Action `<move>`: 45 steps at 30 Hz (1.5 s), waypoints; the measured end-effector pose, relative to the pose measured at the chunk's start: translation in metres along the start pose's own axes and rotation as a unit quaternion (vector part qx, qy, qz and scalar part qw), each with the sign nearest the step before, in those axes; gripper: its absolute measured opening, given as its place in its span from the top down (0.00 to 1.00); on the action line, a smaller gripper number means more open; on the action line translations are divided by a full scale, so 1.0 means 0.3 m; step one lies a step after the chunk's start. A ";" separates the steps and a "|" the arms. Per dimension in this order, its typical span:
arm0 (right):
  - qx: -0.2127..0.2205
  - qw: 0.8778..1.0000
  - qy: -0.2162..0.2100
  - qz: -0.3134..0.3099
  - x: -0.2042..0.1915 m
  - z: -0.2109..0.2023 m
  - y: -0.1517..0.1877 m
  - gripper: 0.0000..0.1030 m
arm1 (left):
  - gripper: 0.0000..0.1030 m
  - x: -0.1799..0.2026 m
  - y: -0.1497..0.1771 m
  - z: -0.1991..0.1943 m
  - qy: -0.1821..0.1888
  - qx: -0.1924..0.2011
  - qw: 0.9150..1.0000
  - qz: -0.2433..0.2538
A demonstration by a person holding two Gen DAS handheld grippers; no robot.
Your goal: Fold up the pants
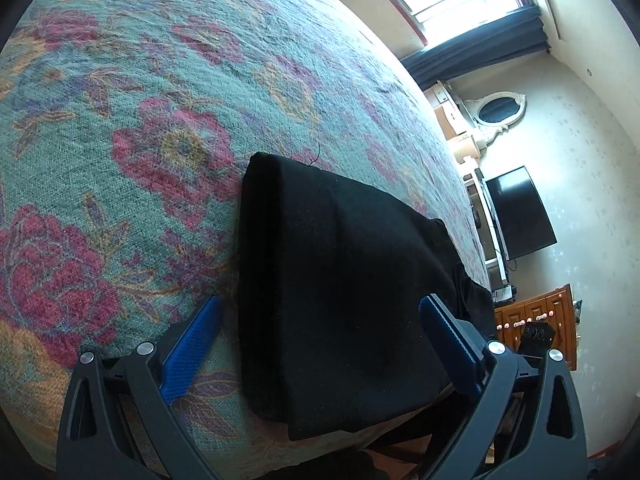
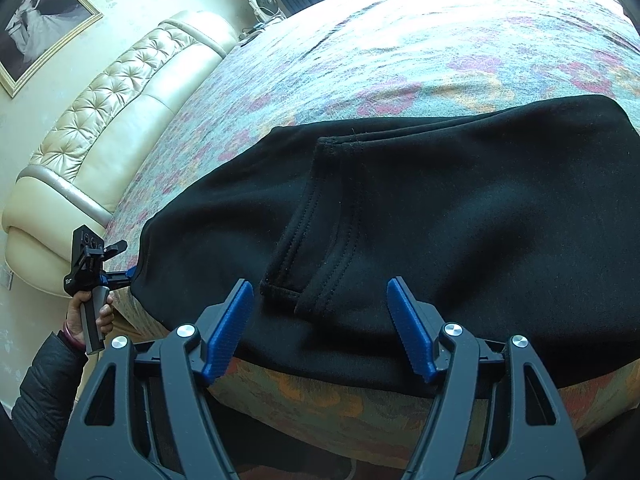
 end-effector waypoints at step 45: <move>0.028 0.999 0.015 -0.012 0.001 -0.047 -0.009 0.25 | 0.87 0.475 0.001 0.013 0.082 0.020 0.996 0.030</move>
Point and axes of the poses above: each gripper's, at about its wrist camera, not at the fingertips, and z roughly the way its jaws point, x to its right, y to its underside, the point moved 10 cm from there along z, roughly the way its jaws point, and after that the axes turned 8 degrees about -z, right-handed, at the moved point
